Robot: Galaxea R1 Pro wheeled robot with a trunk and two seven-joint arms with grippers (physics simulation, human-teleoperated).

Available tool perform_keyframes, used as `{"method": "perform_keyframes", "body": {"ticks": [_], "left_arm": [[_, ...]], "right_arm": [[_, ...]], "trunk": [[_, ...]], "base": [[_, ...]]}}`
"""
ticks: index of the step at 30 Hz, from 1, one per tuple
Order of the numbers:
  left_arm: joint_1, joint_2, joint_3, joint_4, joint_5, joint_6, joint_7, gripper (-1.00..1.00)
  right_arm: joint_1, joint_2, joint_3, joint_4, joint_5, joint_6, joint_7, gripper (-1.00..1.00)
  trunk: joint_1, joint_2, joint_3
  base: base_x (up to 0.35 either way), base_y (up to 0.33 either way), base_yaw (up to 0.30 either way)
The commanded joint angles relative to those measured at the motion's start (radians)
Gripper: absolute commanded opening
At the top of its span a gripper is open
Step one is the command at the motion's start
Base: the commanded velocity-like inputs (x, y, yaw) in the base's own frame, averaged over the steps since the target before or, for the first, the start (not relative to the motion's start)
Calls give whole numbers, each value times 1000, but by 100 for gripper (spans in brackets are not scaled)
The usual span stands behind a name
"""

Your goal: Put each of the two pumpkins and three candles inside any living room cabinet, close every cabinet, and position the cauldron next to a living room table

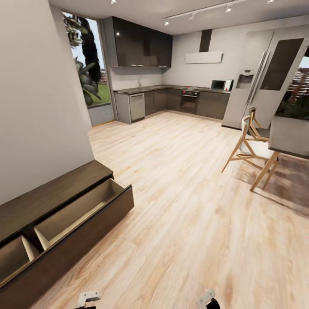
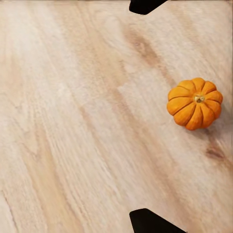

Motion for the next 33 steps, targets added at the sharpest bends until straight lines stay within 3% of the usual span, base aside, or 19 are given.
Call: {"method": "perform_keyframes", "body": {"ticks": [1, 15, 26, 33], "left_arm": [[0, 0, 0, 0, 0, 0, 0, 100], [0, 0, 0, 0, 0, 0, 0, 100], [0, 0, 0, 0, -1, 0, 0, 100], [0, 0, 0, 0, -1, 0, 0, 100]], "right_arm": [[0, 0, 0, 0, 0, 0, 0, 100], [0, 0, 0, 0, 0, 0, 0, 100], [0, 1, -1, -5, -3, 1, -1, 100], [0, 19, -3, -4, -58, 10, -2, 100]], "trunk": [[0, 0, 0], [0, 0, 0], [0, 0, -9], [0, 0, -19]], "base": [[0, 0, -283], [0, 0, -282], [0, 0, -152], [0, 0, -157]]}}
